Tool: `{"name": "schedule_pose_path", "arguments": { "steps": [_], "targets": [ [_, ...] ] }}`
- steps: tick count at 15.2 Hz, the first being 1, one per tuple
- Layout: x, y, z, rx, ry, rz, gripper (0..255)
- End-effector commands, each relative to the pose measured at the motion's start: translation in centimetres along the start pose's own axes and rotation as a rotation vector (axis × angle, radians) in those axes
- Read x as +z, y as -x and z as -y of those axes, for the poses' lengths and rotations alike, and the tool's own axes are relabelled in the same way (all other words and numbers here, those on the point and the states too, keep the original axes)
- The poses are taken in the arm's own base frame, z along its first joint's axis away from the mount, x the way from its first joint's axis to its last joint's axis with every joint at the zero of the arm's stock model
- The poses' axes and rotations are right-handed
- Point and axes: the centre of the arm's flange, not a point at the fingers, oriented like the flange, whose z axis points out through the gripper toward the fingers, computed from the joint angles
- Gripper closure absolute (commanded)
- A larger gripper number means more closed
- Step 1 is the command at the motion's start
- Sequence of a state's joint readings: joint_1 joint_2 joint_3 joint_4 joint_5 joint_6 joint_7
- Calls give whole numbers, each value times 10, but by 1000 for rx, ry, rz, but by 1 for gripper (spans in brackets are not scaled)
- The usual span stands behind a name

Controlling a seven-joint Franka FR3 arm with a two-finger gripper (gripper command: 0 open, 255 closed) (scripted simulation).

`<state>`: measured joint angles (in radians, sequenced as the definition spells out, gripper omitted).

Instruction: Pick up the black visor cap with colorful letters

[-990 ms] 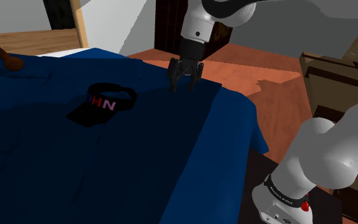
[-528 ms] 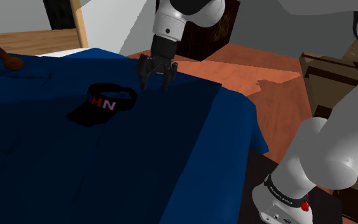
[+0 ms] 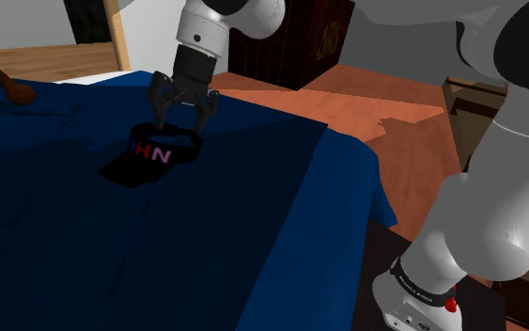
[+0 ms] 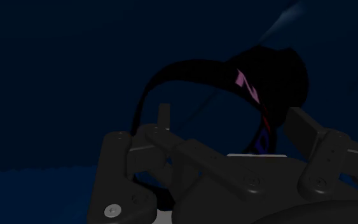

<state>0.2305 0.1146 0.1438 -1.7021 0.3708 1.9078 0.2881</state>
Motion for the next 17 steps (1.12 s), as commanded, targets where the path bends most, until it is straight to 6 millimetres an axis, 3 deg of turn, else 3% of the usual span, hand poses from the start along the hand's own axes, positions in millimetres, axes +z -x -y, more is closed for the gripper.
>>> {"name": "schedule_pose_path", "arguments": {
  "steps": [1, 6, 15, 16, 17],
  "targets": [
    [3, -15, 20, -7, -22, -3, 0],
    [12, -52, 63, -25, -72, -7, 0],
    [49, -54, 49, -25, -72, -7, 0],
    [50, -53, 48, -25, -72, -7, 255],
    [50, -53, 48, -25, -72, -7, 255]
  ]
}}
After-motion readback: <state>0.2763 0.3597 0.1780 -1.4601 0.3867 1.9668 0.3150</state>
